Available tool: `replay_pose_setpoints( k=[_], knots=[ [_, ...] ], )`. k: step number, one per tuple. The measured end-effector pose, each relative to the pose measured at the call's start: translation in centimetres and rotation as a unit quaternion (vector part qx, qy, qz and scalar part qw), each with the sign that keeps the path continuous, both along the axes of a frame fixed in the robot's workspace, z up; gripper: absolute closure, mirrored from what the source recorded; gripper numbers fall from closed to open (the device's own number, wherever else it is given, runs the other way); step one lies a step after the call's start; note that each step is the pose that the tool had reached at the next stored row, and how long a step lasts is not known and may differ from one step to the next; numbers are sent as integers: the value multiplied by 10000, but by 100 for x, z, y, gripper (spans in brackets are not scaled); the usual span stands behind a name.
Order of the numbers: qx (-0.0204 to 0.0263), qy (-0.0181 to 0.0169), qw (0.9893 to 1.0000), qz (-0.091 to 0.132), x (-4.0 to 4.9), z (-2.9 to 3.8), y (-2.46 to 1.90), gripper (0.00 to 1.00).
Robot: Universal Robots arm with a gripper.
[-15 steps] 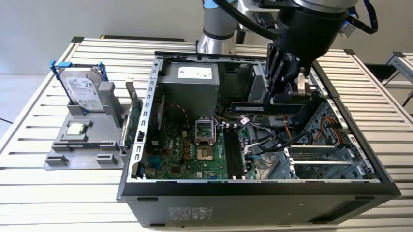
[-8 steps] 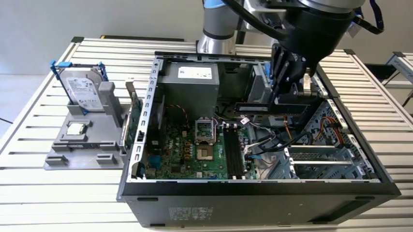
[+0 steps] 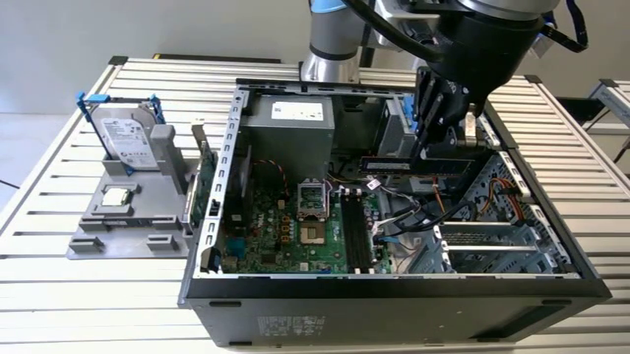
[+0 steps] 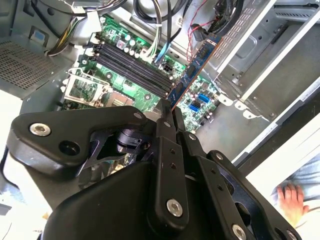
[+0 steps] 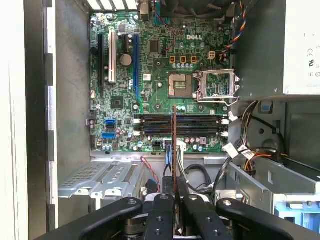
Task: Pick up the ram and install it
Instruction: 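Insert the ram into the slot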
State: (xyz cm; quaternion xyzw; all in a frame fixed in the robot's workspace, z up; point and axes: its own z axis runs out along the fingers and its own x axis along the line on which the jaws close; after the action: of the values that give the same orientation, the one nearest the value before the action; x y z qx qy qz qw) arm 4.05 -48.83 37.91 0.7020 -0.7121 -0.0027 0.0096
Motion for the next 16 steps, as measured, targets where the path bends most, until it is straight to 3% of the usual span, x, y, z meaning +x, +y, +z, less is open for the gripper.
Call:
replay_pose_setpoints(
  k=[9,16],
  knots=[
    [-1,0,10000,-62,0,1,0,100],
    [0,0,9997,-247,0,0,0,100]
  ],
)
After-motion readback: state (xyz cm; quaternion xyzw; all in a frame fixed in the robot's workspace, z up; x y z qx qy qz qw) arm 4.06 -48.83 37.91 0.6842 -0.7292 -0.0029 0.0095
